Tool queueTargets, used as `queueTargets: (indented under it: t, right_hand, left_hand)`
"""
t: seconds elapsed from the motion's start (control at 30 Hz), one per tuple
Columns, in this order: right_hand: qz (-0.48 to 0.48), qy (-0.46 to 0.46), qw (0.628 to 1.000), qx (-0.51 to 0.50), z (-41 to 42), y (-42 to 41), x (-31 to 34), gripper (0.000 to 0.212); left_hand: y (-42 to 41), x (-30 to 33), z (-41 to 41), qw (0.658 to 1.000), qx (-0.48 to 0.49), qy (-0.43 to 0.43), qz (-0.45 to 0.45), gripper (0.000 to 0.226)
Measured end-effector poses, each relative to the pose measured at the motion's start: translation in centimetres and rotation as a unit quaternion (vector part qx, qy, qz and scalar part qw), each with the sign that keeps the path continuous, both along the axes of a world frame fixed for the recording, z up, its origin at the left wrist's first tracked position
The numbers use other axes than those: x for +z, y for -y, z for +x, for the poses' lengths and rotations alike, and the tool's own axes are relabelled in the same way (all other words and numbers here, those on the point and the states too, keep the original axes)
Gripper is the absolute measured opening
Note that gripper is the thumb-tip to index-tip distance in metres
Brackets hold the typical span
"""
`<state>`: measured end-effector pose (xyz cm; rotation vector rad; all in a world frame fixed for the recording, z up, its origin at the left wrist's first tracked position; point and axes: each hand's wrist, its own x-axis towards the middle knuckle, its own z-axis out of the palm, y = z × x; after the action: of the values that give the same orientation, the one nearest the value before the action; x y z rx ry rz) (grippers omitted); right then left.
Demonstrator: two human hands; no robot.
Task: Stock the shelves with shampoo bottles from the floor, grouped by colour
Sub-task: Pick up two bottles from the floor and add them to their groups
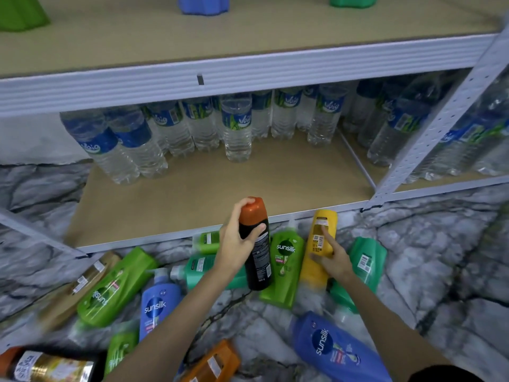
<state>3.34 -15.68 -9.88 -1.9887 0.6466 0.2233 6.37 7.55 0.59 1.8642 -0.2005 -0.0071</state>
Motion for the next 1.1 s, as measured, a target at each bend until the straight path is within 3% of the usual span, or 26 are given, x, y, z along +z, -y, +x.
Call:
queueTargets:
  t: [0.23, 0.5, 0.63, 0.8, 0.93, 1.1]
  right_hand:
    - [-0.078, 0.150, 0.986, 0.004, -2.6, -0.8, 14.5, 0.084]
    - [-0.159, 0.331, 0.930, -0.002, -4.0, -2.2, 39.0, 0.073]
    - [-0.182, 0.383, 0.906, 0.015, -4.6, -3.1, 52.5, 0.069]
    - [-0.186, 0.446, 0.875, 0.021, -4.7, -4.5, 67.5, 0.063]
    - [-0.206, 0.492, 0.846, 0.010, -4.5, -5.9, 76.6, 0.059]
    - [-0.203, 0.540, 0.817, -0.002, -3.7, -7.1, 84.8, 0.064]
  left_hand:
    - [2.0, 12.8, 0.5, 0.998, -0.024, 0.029, 0.046, 0.050]
    - [2.7, 33.6, -0.6, 0.995, -0.003, 0.087, 0.057, 0.046]
    - [2.2, 45.8, -1.0, 0.994, -0.006, 0.102, 0.046, 0.052]
    - [1.2, 61.4, -0.8, 0.982, 0.034, 0.181, 0.045, 0.047]
    - [-0.2, 71.3, -0.5, 0.981, 0.037, 0.189, 0.013, 0.051]
    - [-1.9, 79.5, -0.4, 0.958, 0.069, 0.279, -0.015, 0.049]
